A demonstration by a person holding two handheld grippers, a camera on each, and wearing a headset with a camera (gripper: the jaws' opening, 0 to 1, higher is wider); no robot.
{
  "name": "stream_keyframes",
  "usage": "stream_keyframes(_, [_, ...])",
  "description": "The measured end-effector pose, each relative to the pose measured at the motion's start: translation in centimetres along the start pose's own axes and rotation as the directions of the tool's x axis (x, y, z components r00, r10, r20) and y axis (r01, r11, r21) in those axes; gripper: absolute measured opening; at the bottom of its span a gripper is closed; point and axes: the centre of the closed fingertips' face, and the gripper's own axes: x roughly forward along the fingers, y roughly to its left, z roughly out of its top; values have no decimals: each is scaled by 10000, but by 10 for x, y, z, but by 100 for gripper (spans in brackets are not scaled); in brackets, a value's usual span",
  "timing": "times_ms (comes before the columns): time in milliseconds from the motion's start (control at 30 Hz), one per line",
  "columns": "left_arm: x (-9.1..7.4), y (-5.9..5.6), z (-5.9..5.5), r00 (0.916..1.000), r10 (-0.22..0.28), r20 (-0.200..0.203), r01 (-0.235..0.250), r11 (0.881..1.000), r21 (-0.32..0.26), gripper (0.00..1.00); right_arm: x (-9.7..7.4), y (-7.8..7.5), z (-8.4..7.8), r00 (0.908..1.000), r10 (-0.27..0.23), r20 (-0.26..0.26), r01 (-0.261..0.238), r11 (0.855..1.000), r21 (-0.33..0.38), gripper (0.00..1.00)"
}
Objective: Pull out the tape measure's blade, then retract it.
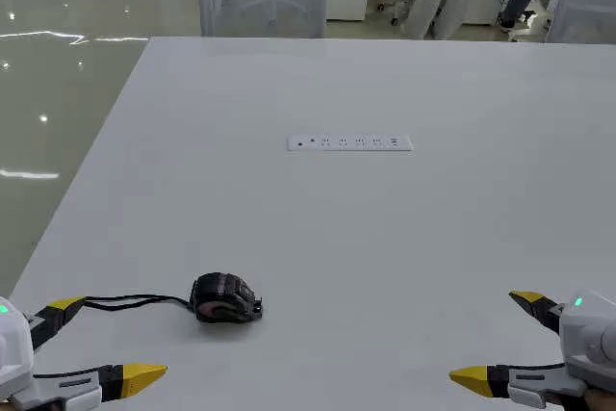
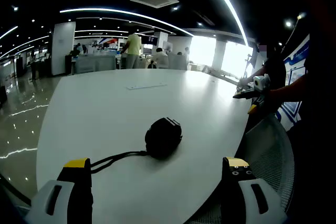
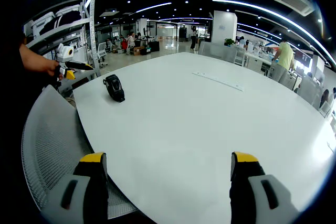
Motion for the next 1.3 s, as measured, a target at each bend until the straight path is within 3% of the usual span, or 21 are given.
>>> stream_keyframes(167, [-1,-3,-4,10000,-16,-74,16,10000,-71,100,-1,7,2,9996,248,130,-249,9997,76,100])
stream_keyframes(367, [-1,-2,-5,9998,65,-170,-69,9997,-231,100,-4,4,-2,9995,322,-11,-322,9994,-148,100])
stream_keyframes(600, [4,-12,-5,9999,-31,-149,28,9998,-200,100,-7,-3,0,9997,235,87,-235,9997,-79,100])
stream_keyframes(1000, [4,-9,-9,9994,-2,-360,-7,9997,-231,100,-7,-8,0,9998,213,-32,-213,9997,-101,100])
stream_keyframes(1300, [11,-5,-7,9961,-192,-858,230,9987,444,100,2,-10,12,9977,673,55,-671,9971,-370,100])
